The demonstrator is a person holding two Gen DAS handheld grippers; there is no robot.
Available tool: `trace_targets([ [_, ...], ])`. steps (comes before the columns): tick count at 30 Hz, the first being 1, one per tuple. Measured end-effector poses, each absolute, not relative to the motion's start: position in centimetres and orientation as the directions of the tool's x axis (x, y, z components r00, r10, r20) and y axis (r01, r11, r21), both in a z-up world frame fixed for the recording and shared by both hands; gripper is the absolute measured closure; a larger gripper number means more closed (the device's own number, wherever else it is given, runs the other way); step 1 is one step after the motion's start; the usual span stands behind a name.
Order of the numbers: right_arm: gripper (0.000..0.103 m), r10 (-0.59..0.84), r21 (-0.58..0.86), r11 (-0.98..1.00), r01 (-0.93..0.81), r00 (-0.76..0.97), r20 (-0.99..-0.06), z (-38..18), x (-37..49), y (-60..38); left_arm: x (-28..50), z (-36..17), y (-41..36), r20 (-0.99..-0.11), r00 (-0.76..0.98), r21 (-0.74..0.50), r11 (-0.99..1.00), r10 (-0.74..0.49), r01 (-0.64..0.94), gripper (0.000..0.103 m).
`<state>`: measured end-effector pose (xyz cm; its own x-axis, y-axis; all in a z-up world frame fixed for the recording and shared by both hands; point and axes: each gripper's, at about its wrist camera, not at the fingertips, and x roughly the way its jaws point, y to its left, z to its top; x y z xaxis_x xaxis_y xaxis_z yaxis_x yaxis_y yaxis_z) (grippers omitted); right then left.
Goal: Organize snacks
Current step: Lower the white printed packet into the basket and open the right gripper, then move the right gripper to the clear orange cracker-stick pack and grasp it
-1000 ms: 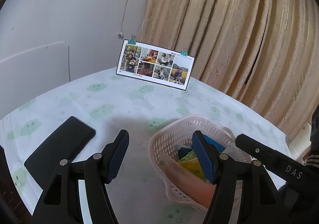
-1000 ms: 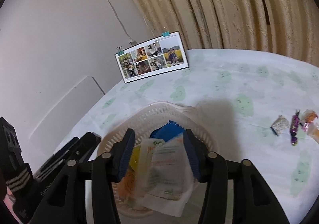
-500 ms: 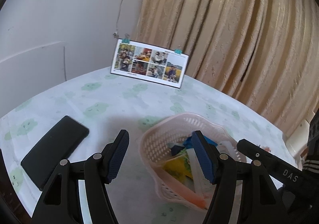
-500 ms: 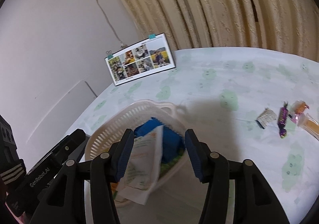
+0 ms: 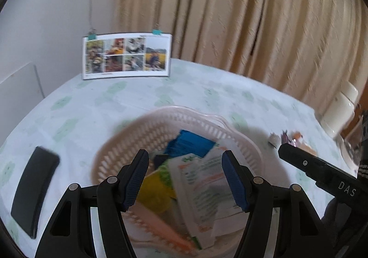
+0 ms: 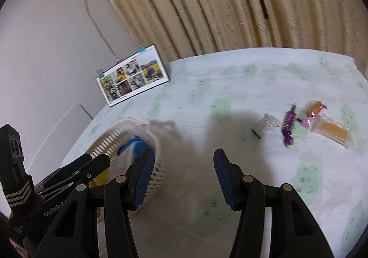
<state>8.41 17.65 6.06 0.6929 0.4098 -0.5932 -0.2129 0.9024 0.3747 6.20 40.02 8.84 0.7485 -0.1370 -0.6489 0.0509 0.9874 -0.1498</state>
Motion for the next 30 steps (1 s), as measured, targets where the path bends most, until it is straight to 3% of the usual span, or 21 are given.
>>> trace_targets([
  [5, 0.051, 0.388, 0.378, 0.908, -0.179, 0.698, -0.601, 5.6, 8.4, 15.9, 7.1, 7.8, 38.6, -0.682, 0.718, -0.108, 0.990, -0.141, 0.093, 0.033],
  [17, 0.051, 0.317, 0.346, 0.932, -0.111, 0.715, -0.623, 4.6, 7.8, 11.4, 7.0, 6.8, 38.7, -0.707, 0.707, 0.012, 1.000, 0.004, 0.007, 0.032],
  [30, 0.051, 0.189, 0.309, 0.950, 0.035, 0.725, -0.662, 3.1, 8.2, 3.4, 4.7, 9.7, 37.2, -0.630, 0.777, -0.016, 1.000, -0.004, -0.007, 0.032],
])
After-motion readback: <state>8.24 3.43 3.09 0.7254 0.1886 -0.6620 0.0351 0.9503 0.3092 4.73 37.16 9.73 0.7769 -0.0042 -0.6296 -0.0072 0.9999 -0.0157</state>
